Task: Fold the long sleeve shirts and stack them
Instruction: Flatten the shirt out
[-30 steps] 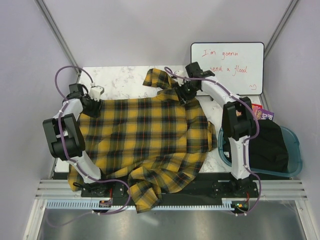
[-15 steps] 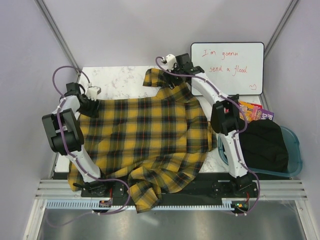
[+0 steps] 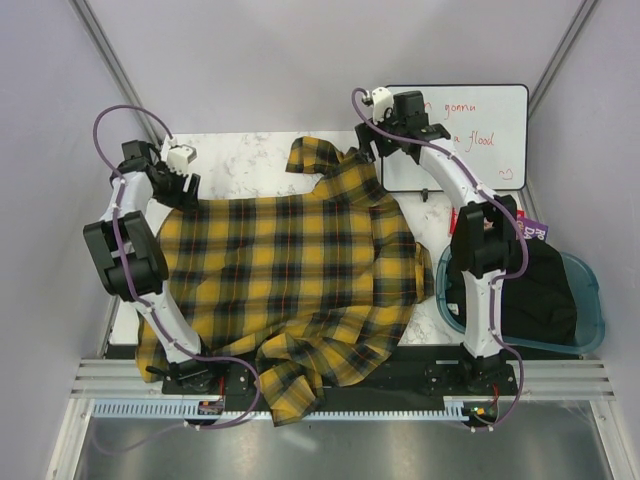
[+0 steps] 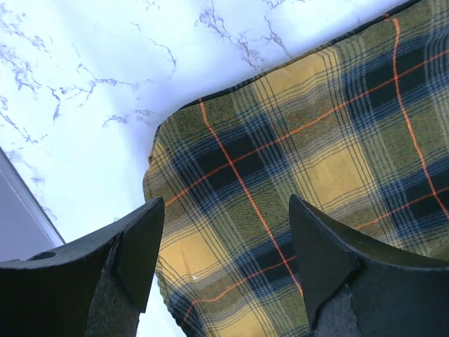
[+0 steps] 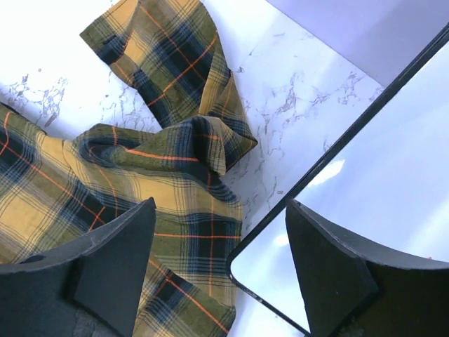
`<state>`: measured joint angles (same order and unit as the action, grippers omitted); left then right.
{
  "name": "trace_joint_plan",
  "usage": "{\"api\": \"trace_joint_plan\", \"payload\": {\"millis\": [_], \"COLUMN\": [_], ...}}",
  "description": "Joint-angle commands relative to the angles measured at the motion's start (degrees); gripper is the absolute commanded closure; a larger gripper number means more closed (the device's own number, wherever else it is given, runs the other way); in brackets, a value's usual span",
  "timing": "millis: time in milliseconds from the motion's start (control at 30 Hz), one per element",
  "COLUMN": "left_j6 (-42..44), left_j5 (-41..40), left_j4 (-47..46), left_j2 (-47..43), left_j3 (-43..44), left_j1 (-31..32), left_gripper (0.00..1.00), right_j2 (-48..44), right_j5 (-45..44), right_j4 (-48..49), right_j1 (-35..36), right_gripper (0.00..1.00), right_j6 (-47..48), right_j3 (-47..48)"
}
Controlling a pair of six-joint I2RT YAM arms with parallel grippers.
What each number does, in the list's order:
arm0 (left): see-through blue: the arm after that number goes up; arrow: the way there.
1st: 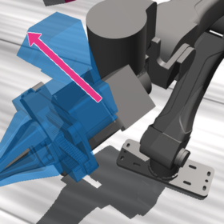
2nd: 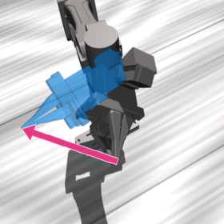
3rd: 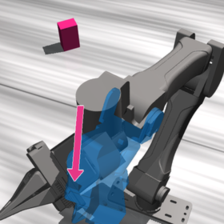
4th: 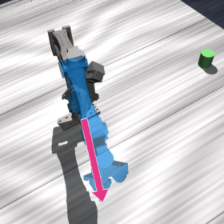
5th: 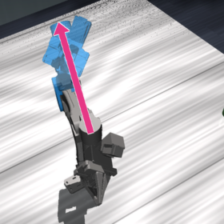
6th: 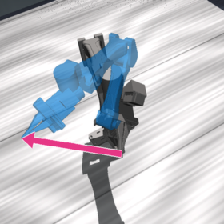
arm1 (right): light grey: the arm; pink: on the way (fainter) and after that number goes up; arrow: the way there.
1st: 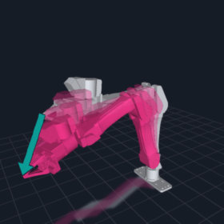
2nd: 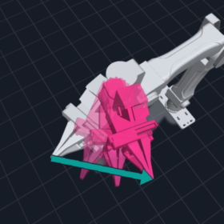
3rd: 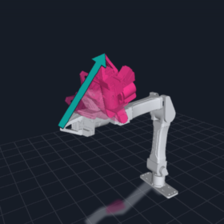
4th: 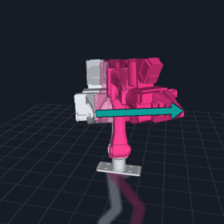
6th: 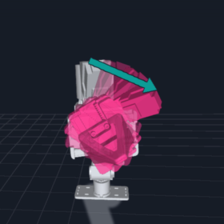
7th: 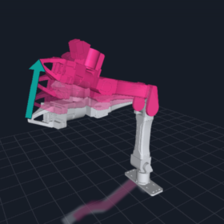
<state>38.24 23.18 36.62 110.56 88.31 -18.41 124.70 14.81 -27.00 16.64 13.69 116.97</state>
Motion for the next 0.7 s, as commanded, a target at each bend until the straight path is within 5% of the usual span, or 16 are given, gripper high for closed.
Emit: {"api": "trace_joint_plan", "payload": {"millis": [0,333,433,600,667], "left_j6": [4.3,5.7,7.2,17.8,22.0], "left_j5": [1.4,-0.3,-0.9,6.9,8.9], "left_j4": [3.5,5.5,5.4,6.1,6.6], "left_j2": [3.5,9.2,11.3,13.2,14.1], "left_j3": [5.7,13.2,15.5,16.0,16.5], "left_j1": [-0.2,-0.3,-0.4,-0.7,-0.7], "left_gripper": [0.21,0.24,0.27,0.29,0.3], "right_j2": [4.5,9.6,10.6,10.1,9.9], "right_j5": [5.6,9.1,9.9,12.8,12.9], "right_j4": [-1.8,-4.0,-4.3,-4.4,-3.8], "right_j1": [0.2,0.3,0.2,0.3,0.3], "right_gripper": [0.19,0.27,0.44,0.99,1.0], "right_j6": [0.8,2.4,2.5,1.7,0.9], "right_j3": [5.3,9.8,10.6,12.1,12.5]}}
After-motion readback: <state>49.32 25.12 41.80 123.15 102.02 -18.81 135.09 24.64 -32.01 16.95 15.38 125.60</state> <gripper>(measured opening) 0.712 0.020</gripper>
